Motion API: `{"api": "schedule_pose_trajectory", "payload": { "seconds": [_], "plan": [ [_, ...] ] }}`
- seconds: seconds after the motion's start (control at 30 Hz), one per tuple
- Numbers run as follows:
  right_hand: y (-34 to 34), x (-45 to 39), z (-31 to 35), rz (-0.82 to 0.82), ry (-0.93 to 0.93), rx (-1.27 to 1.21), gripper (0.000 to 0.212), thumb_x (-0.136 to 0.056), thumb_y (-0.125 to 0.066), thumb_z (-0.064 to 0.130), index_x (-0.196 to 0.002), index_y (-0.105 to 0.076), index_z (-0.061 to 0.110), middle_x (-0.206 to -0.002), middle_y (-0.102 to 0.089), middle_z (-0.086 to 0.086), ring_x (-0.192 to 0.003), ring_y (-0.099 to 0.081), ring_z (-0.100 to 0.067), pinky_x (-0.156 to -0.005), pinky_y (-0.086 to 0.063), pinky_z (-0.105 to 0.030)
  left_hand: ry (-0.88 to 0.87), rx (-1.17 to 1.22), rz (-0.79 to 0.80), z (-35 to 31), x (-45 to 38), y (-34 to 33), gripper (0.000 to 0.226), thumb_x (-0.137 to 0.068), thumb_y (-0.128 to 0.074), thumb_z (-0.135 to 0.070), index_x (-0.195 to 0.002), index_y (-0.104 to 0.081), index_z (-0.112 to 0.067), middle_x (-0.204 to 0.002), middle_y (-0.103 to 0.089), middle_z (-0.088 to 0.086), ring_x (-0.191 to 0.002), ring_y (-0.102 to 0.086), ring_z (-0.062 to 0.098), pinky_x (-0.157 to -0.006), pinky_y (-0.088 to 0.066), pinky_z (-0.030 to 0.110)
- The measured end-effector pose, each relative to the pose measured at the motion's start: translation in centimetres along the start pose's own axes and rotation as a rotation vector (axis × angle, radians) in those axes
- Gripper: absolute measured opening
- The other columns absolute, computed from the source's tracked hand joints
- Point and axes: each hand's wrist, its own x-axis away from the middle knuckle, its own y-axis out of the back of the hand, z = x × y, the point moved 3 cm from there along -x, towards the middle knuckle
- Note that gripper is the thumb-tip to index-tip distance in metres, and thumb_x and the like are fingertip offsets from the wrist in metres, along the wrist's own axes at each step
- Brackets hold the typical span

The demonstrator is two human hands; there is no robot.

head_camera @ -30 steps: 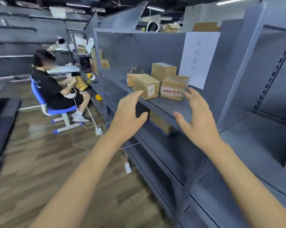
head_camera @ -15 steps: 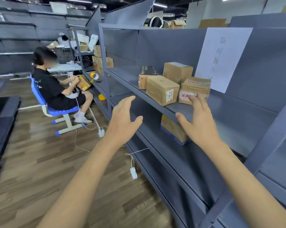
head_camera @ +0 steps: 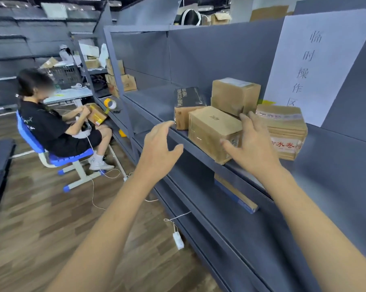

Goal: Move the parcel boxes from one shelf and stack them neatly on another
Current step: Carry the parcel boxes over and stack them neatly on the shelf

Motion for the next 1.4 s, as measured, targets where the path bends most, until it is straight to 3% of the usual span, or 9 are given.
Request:
{"api": "schedule_pose_trajectory", "payload": {
  "seconds": [0.17,0.27,0.47,0.67,0.8,0.9,1.0,1.2,1.4],
  "plan": [
    [-3.1,-5.9,-0.1,0.232,-0.084,0.303,0.097,-0.081,-0.048,0.067,-0.149,-0.013,0.008,-0.155,-0.015,-0.021,-0.145,-0.004,-0.034,-0.114,0.003,-0.055,0.073,0.002,-0.102,1.3,-7.6,-1.0,0.050,-0.088,-0.059,-0.017,-0.135,-0.043,-0.014,-0.139,-0.045,0.006,-0.130,-0.038,0.023,-0.104,-0.027,0.029],
    [-4.4,-7.2,0.0,0.311,-0.148,0.359,0.093,-0.082,-0.047,0.065,-0.148,-0.016,0.007,-0.147,-0.030,-0.020,-0.141,-0.019,-0.035,-0.109,0.002,-0.064,0.040,0.043,-0.156,2.1,-10.7,-2.3,0.041,-0.088,-0.057,-0.012,-0.128,-0.051,-0.012,-0.133,-0.050,0.005,-0.126,-0.042,0.022,-0.101,-0.029,0.027],
    [-2.3,-8.0,0.5,0.134,-0.150,0.271,0.078,-0.080,-0.056,0.056,-0.141,-0.031,0.014,-0.135,-0.040,-0.017,-0.127,-0.033,-0.036,-0.110,-0.022,-0.047,0.033,0.086,-0.177,4.1,-18.0,-4.9,0.035,-0.085,-0.056,-0.014,-0.120,-0.056,-0.014,-0.125,-0.056,0.007,-0.117,-0.047,0.028,-0.095,-0.035,0.031],
    [0.6,-8.3,-0.1,-0.262,-0.432,0.031,0.083,-0.071,-0.056,0.065,-0.137,-0.040,0.017,-0.130,-0.040,-0.015,-0.124,-0.032,-0.034,-0.107,-0.028,-0.045,0.054,-0.231,0.164,4.0,-23.4,-9.6,0.055,-0.087,-0.053,-0.046,-0.133,-0.042,-0.017,-0.144,-0.034,0.014,-0.130,-0.030,0.040,-0.103,-0.030,0.050],
    [0.1,-8.3,-0.1,-0.306,-0.555,0.057,0.076,-0.078,-0.062,0.056,-0.139,-0.038,0.018,-0.134,-0.035,-0.013,-0.127,-0.028,-0.032,-0.107,-0.026,-0.041,0.190,-0.468,0.531,3.6,-25.9,-11.8,0.094,-0.076,-0.037,-0.081,-0.150,-0.012,-0.028,-0.156,0.004,0.022,-0.137,0.001,0.055,-0.102,-0.017,0.072],
    [-0.2,-8.1,0.3,-0.302,-0.611,0.106,0.084,-0.066,-0.051,0.063,-0.136,-0.042,0.017,-0.133,-0.038,-0.013,-0.125,-0.031,-0.032,-0.106,-0.028,-0.041,0.222,-0.468,0.631,3.4,-26.2,-12.2,0.092,-0.078,-0.037,-0.078,-0.150,-0.002,-0.032,-0.155,0.008,0.024,-0.135,0.005,0.060,-0.102,-0.019,0.073],
    [-0.9,-7.4,0.6,-0.323,-0.646,0.130,0.084,-0.062,-0.048,0.062,-0.134,-0.043,0.019,-0.133,-0.038,-0.012,-0.125,-0.031,-0.029,-0.106,-0.026,-0.039,0.154,-0.484,0.592,4.5,-26.2,-11.8,0.085,-0.076,-0.044,-0.073,-0.146,-0.019,-0.031,-0.154,-0.005,0.024,-0.133,-0.006,0.057,-0.101,-0.026,0.063],
    [-3.3,-6.1,0.7,-0.396,-0.677,0.113,0.087,-0.062,-0.050,0.062,-0.138,-0.040,0.020,-0.137,-0.037,-0.010,-0.126,-0.025,-0.019,-0.105,-0.026,-0.038,0.054,-0.078,0.394,7.3,-24.9,-9.2,0.057,-0.073,-0.056,-0.052,-0.122,-0.047,-0.026,-0.136,-0.034,0.009,-0.125,-0.024,0.035,-0.098,-0.032,0.052],
    [-3.2,-5.5,2.7,-0.509,-0.634,0.089,0.100,-0.054,-0.041,0.071,-0.140,-0.039,0.021,-0.137,-0.038,-0.008,-0.127,-0.028,-0.021,-0.105,-0.027,-0.035,0.070,0.560,0.430,9.9,-22.8,-5.7,0.070,-0.061,-0.050,-0.053,-0.129,-0.047,-0.039,-0.134,-0.043,-0.005,-0.129,-0.032,0.024,-0.093,-0.034,0.042]
  ]
}}
